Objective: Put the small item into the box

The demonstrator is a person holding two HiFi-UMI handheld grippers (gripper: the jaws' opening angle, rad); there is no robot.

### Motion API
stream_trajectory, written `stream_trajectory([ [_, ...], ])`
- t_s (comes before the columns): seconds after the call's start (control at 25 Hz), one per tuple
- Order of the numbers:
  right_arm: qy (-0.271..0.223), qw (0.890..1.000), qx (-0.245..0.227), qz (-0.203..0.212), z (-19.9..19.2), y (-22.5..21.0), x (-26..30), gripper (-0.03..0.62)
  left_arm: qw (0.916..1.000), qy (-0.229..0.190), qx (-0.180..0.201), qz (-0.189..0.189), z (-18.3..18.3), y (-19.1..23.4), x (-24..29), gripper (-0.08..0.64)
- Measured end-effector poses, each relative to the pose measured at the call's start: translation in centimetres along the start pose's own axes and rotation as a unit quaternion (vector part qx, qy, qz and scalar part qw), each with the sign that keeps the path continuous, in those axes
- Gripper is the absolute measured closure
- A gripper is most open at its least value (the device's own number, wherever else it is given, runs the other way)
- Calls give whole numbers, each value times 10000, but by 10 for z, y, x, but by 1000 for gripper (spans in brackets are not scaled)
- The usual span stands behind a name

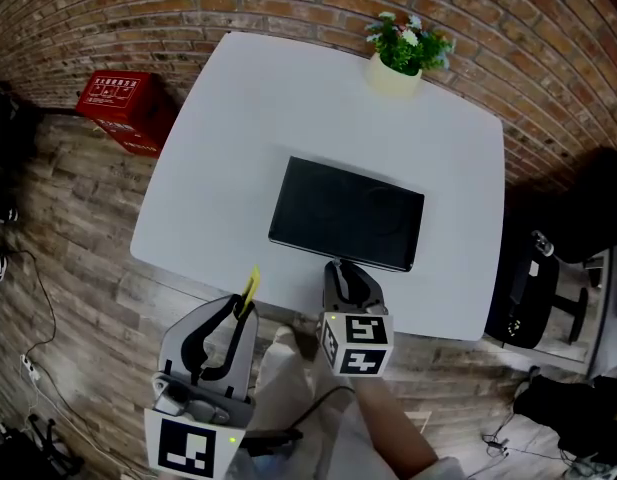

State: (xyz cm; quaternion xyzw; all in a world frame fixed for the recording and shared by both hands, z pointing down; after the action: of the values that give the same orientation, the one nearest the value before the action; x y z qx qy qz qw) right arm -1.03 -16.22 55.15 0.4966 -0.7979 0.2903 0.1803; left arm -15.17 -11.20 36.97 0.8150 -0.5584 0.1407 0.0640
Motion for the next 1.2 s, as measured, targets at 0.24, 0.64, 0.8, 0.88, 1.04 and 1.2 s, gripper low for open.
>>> stream_trajectory([
  [0.24,-83,9999,117,-94,0,2,0,505,10000,10,-95,3,1,4,-1,500],
  [0.64,-50,9998,165,-38,-10,13,-11,505,9999,-85,-104,20,6,9,-3,500],
  [0.8,13,9999,161,14,-16,19,-17,505,9999,-97,-108,27,6,10,-5,500],
  [0.88,30,9998,209,53,-19,23,-19,505,9999,-97,-118,35,6,11,-5,500],
  [1.04,11,9994,319,140,-27,29,-27,505,9998,-106,-136,69,6,11,-8,500],
  [1.2,100,9990,366,223,-35,35,-33,505,9998,-117,-149,117,5,12,-12,500],
])
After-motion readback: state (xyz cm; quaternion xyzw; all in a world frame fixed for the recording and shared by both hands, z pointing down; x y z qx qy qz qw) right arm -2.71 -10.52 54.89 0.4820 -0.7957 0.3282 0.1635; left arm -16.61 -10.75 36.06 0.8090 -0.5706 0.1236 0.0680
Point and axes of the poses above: the fingertips, and each gripper's own axes: x forward along the fingers, y to its left, z out of its top, the point moved 2 cm from there along -x, backward along the fingers, and after that the axes turned 11 degrees about z, right-handed, at the moved point
